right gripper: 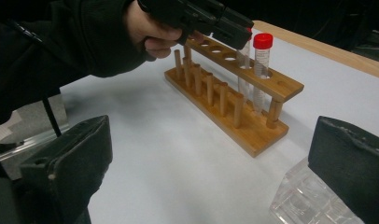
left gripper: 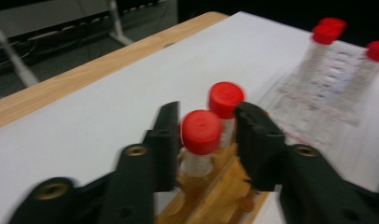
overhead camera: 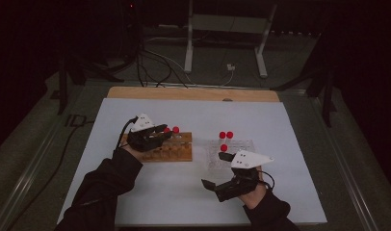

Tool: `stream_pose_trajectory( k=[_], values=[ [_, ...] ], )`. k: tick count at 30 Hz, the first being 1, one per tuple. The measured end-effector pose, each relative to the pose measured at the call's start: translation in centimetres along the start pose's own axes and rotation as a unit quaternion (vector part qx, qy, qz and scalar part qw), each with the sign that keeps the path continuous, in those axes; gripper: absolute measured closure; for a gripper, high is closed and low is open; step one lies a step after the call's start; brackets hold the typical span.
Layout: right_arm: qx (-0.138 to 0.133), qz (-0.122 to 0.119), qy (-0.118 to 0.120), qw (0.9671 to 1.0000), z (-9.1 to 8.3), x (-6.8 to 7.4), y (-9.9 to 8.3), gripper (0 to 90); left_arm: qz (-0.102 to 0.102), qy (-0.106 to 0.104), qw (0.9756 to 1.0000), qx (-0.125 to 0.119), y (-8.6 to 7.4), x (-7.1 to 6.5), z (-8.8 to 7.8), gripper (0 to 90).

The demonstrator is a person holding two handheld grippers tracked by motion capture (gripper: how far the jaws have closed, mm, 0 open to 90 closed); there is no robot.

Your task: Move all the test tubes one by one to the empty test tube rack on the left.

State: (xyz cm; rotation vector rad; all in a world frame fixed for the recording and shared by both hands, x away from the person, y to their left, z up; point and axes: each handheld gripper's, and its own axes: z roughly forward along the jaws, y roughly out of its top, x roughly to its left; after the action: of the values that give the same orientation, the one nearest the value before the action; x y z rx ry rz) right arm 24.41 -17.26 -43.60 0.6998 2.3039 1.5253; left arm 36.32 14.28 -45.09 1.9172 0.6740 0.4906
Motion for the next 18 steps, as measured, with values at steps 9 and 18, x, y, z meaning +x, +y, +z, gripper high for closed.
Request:
stream_pose_trajectory(
  k=[9,18],
  values=[
    [-0.012,0.011,0.000,0.9999,-0.7,-0.7,0.4,0.0,-0.002,-0.015,0.9999,-0.005,0.7,-0.6,-2.4,17.6],
    [-0.019,0.011,-0.059,0.9980,-1.7,-2.3,0.7,0.0,-0.005,-0.072,0.9971,-0.023,0.7,-2.1,-5.2,1.2]
  ],
)
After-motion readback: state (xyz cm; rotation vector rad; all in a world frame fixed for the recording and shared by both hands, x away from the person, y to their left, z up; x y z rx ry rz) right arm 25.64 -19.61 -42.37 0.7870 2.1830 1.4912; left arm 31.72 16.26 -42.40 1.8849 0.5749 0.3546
